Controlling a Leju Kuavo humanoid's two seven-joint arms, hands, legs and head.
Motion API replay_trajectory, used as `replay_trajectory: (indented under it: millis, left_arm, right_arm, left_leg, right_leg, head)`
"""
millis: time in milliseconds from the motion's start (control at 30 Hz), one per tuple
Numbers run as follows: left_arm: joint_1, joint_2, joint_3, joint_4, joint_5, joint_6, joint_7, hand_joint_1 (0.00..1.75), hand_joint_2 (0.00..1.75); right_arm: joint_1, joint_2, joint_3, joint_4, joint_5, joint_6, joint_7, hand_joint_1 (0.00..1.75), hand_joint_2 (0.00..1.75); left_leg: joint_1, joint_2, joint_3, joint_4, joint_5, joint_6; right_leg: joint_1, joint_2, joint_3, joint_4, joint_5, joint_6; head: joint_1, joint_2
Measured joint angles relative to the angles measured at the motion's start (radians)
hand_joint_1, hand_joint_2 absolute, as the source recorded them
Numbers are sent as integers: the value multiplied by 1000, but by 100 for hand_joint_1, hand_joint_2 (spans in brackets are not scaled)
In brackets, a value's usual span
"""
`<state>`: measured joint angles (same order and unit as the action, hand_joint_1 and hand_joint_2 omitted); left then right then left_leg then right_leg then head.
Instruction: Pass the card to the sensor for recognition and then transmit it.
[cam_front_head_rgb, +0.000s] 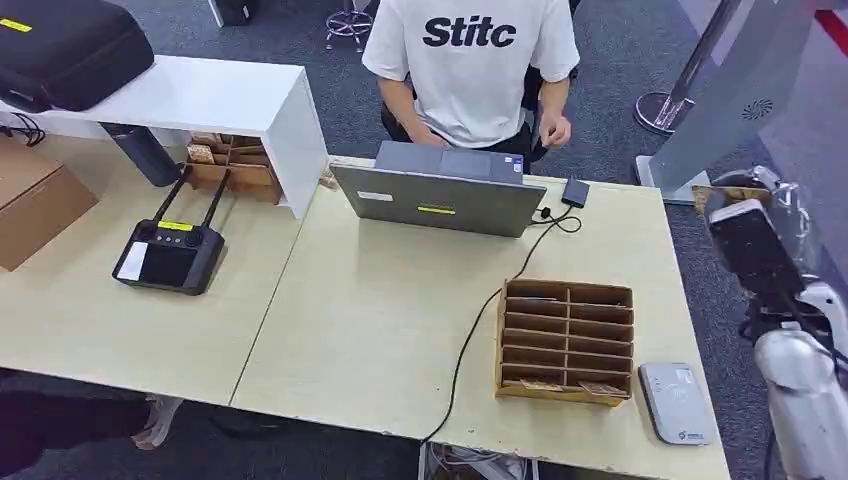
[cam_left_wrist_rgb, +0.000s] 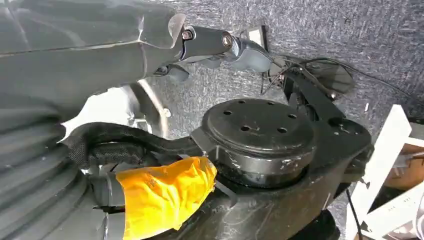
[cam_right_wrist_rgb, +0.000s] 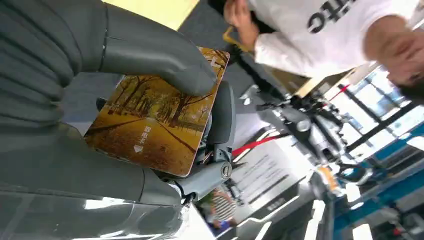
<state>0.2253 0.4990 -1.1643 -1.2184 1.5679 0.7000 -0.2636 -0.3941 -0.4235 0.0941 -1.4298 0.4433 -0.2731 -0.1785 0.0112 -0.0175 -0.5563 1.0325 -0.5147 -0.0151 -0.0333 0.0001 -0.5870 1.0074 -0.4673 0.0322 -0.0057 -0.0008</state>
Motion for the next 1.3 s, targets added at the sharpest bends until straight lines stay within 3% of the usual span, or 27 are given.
replay_trajectory:
  millis: [267, 533, 833, 1300]
  left_arm:
    - [5, 1, 0, 0, -1, 0, 0, 0, 175]
    - [18, 0, 8, 0, -10, 0, 4, 0, 175]
    - [51, -13, 53, 0, -46, 0, 18, 0, 175]
    - [115, -47, 169, 0, -181, 0, 89, 0, 175]
  right_arm:
    - [158, -21, -162, -8, 1, -14, 10, 175, 175]
    - [300, -9, -260, -53, -5, -10, -1, 175, 175]
    - [473, 74, -285, -210, 0, 5, -36, 175, 175]
    - [594, 173, -276, -304, 8, 61, -40, 175, 175]
  left_leg:
    - [0, 0, 0, 0, 0, 0]
    - [0, 0, 0, 0, -1, 0]
    - [0, 1, 0, -1, -1, 0]
    - [0, 1, 0, -1, -1, 0]
  right_leg:
    - [0, 0, 0, 0, 0, 0]
    - [0, 0, 0, 0, -1, 1]
    - [0, 0, 0, 0, -2, 0]
    - [0, 1, 0, 0, -2, 0]
  head:
    - [0, 0]
    - [0, 0]
    - [0, 0]
    - [0, 0]
